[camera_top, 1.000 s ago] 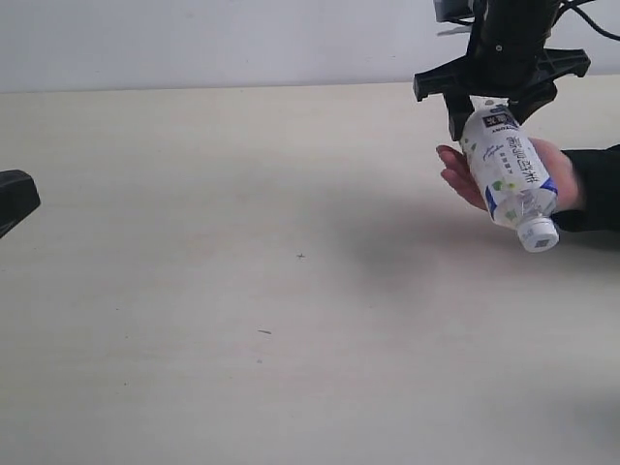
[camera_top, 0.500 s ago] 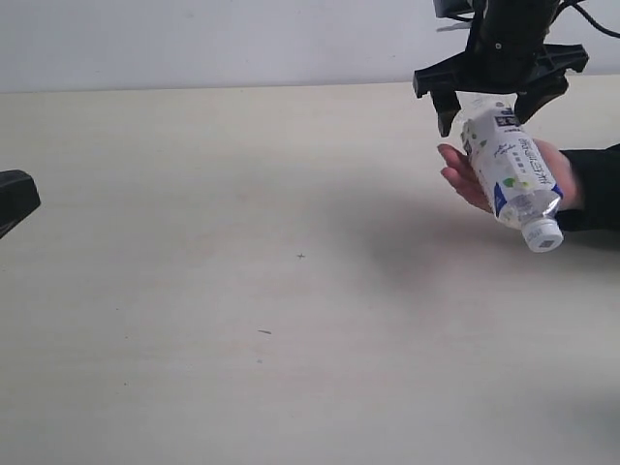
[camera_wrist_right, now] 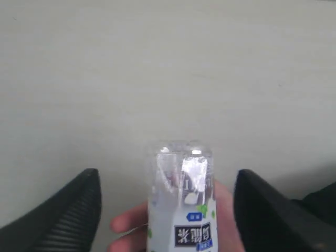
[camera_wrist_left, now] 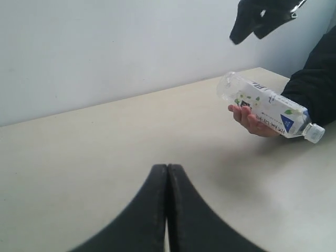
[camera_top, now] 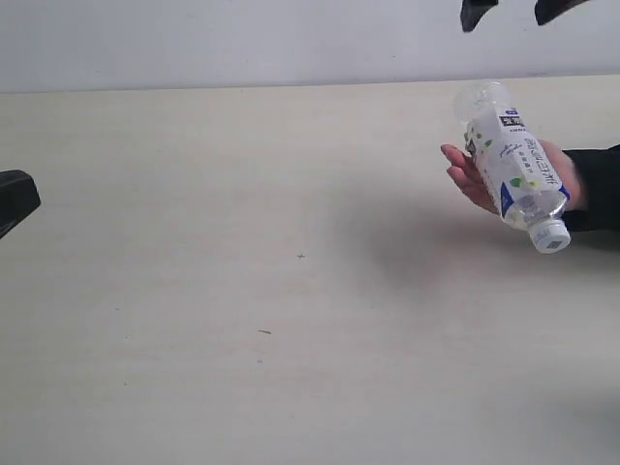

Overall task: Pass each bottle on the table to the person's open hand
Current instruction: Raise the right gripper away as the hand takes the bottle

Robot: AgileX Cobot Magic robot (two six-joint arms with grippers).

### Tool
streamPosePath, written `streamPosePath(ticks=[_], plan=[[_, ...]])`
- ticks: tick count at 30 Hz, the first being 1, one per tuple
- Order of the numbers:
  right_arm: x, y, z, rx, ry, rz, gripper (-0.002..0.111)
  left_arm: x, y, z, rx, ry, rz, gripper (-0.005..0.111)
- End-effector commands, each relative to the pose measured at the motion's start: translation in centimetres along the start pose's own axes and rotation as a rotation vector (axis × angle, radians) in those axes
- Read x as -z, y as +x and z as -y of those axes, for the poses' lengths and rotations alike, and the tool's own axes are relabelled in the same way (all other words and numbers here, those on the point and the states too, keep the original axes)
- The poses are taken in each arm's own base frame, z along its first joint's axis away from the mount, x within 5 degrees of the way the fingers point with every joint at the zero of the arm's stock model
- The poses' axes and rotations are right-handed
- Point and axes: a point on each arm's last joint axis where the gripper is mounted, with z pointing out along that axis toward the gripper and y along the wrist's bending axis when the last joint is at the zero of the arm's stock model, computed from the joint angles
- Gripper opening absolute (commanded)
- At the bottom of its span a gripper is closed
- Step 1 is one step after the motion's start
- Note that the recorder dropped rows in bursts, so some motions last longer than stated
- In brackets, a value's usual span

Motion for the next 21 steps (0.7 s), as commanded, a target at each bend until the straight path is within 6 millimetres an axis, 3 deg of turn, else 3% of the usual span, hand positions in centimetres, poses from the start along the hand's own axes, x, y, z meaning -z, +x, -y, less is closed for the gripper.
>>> streamPosePath(ticks=[1,4,8,13,21], plan=[[5.3,0.6,-0.2,0.019,-0.1,0.06,0.03,0.1,0.1,-0.1,0.002,-0.004,0.007,0.0],[8.1,2.0,-0.2,0.062,-0.168,0.096,0.0,0.1,0.1,-0.1,0.002,-0.004,0.007,0.0],[12.2,5.4,0.1,0.1,-0.248,0.172,0.0,0.1,0.1,-0.1,0.002,-0.004,0.007,0.0],[16.9,11.4,0.9,0.119,-0.358,0.353,0.0,0.1,0.1,-0.1,0.002,-0.004,0.007,0.0],[21.1,22.6,2.9,0.116,-0.445,0.618,0.0,0.1,0.1,-0.1,0.002,-0.004,0.007,0.0]])
